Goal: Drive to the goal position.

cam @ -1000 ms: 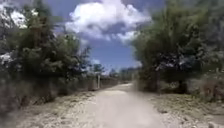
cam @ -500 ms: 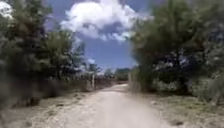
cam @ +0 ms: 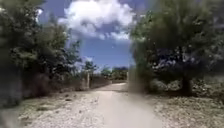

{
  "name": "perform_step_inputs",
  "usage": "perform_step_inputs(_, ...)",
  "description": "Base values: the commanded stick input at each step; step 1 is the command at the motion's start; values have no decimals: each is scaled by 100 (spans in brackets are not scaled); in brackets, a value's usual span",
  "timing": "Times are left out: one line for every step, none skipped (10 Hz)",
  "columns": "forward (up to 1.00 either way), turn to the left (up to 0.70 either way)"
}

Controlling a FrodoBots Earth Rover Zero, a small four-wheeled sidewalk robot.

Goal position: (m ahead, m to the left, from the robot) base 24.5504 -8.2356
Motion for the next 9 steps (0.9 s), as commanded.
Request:
perform_step_inputs(100,16)
perform_step_inputs(100,36)
perform_step_inputs(100,31)
perform_step_inputs(100,0)
perform_step_inputs(100,0)
perform_step_inputs(100,0)
perform_step_inputs(100,0)
perform_step_inputs(100,0)
perform_step_inputs(100,4)
